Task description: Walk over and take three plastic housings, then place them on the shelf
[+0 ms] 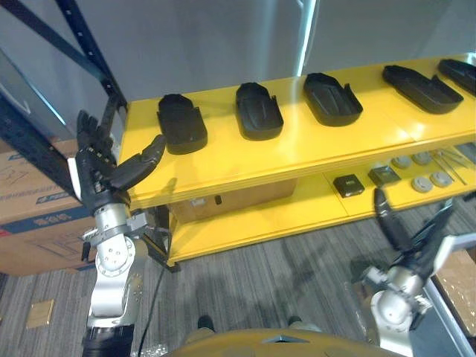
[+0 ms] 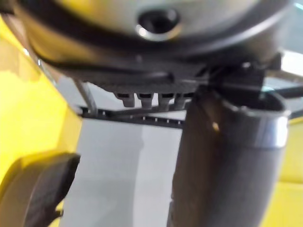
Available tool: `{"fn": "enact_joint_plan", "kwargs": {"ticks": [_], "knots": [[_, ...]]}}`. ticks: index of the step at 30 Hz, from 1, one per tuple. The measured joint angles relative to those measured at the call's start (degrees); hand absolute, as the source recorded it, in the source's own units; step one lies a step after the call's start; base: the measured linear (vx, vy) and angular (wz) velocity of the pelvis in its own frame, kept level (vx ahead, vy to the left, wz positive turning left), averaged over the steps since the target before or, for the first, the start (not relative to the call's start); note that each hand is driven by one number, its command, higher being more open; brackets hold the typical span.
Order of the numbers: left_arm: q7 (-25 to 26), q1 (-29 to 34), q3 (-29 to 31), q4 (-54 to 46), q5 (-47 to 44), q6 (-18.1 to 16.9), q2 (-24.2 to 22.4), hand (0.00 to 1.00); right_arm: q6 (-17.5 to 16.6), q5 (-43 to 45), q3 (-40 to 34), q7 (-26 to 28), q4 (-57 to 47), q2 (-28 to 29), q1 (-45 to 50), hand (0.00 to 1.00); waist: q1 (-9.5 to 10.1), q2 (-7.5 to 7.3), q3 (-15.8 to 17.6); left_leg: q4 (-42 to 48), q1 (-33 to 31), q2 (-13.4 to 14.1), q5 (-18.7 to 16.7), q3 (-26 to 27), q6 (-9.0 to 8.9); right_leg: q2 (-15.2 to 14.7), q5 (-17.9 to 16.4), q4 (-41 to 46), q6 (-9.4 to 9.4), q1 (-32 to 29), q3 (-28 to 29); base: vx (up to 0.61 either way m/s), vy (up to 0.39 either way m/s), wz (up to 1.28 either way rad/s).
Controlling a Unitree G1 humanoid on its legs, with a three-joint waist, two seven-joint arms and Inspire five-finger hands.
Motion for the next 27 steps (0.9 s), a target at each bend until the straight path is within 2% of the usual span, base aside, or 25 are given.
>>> {"fn": "enact_joint_plan", "kwargs": {"ticks": [2, 6, 10, 12, 14, 15, 17, 19, 23, 25, 27], "knots": [[0.02, 2.51, 1.01, -4.03, 0.93, -0.87, -0.09, 1.0, -0.76, 1.75, -0.07, 3.8, -6.58, -2.79, -0.74, 1.0, 0.03, -1.18, -0.73, 0.0, -0.06, -0.1, 0.09, -0.15, 0.06, -0.1, -0.05, 0.0, -0.09, -0.03, -0.14, -0.02, 0.012, 0.07], [-0.71, 5.13, 0.59, -7.46, 3.13, -2.05, -2.04, 1.0, -1.37, 4.42, 0.33, 9.83, -13.75, -8.7, -5.11, 1.0, 0.4, -2.35, -1.53, 0.0, -0.04, -0.24, 0.26, -0.43, 0.25, -0.24, -0.01, 0.01, 0.03, 0.21, -0.47, 0.0, 0.002, 0.02], [-2.91, 6.54, -0.96, -5.8, 2.89, -1.91, -3.95, 1.0, -1.12, 11.48, 1.18, 15.93, -13.53, -15.99, -14.17, 1.0, 1.41, -2.38, -1.49, -0.01, -0.16, -0.33, 0.75, -2.19, 0.33, -0.27, -0.23, -0.03, 0.34, 0.97, -2.31, -0.02, -0.002, 0.21], [-4.17, 7.76, -1.09, -5.37, 2.82, -1.92, -4.42, 1.0, 1.0, 16.2, 3.21, 20.26, -11.2, -18.93, -19.57, 1.0, 1.57, -2.32, -1.46, -0.02, -0.36, -0.36, 1.01, -3.12, 0.32, -0.25, -0.28, -0.14, 0.34, 1.46, -3.3, -0.01, -0.007, 0.23], [-6.57, 8.23, -2.89, -4.6, 3.17, -2.23, -4.4, 1.0, 6.47, 20.37, 6.68, 25.15, -6.1, -22.8, -26.32, 1.0, 2.74, -2.29, -1.48, -0.02, -1.06, -0.49, 1.42, -4.47, 0.36, -0.26, -0.27, -0.26, 0.37, 1.75, -4.79, -0.01, -0.004, 0.29], [-7.2, 8.24, -3.53, -4.43, 3.44, -2.61, -4.37, 1.0, 8.15, 21.06, 7.85, 26.44, -4.12, -23.73, -28.38, 1.0, 3.05, -2.31, -1.46, -0.02, -1.34, -0.52, 1.55, -4.8, 0.39, -0.26, -0.25, -0.29, 0.39, 1.69, -5.11, -0.01, -0.003, 0.33], [-9.41, 8.2, -5.81, -3.98, 5.2, -2.96, -4.29, 1.0, 13.63, 23.06, 13.47, 29.33, 5.77, -26.15, -36.01, 1.0, 4.5, -2.27, -1.42, -0.02, -2.4, -0.69, 2.13, -6.2, 0.58, -0.28, -0.13, -0.44, 0.51, 1.65, -6.57, 0.0, -0.001, 0.32], [-10.6, 8.18, -7.38, -3.92, 5.34, -2.99, -4.27, 1.0, 16.39, 24.43, 16.23, 30.33, 13.25, -26.14, -40.34, 1.0, 5.92, -2.17, -1.41, -0.02, -3.06, -0.92, 2.38, -7.2, 0.65, -0.37, 0.21, -0.65, 0.84, 1.77, -7.62, 0.01, -0.003, 0.31], [-10.9, 8.22, -7.59, -2.98, 7.06, -3.24, -4.03, 1.0, 16.99, 24.16, 18.25, 30.26, 21.22, -25.05, -45.4, 1.0, 8.97, -1.74, -1.11, 0.01, -4.57, -1.3, 3.61, -9.08, 1.21, -0.47, 0.64, -0.64, 1.0, 1.92, -9.74, 0.04, -0.011, 0.28], [-10.85, 8.24, -7.53, -1.88, 7.06, -4.05, -4.04, 1.0, 16.85, 24.0, 18.53, 30.2, 21.23, -24.07, -46.39, 1.0, 9.32, -1.65, -1.06, 0.01, -4.58, -1.29, 3.62, -9.41, 1.19, -0.46, 0.64, -0.47, 1.0, 2.01, -10.11, 0.02, -0.019, 0.1], [-11.36, 8.25, -8.0, -1.18, 7.03, -4.11, -4.1, 1.0, 14.92, 21.06, 18.53, 28.99, 20.6, -21.59, -46.89, 1.0, 9.21, -1.33, -0.8, -0.01, -4.58, -1.26, 3.62, -9.8, 1.18, -0.48, 0.62, 0.0, 0.99, 2.05, -10.67, 0.0, -0.017, 0.08]]}}
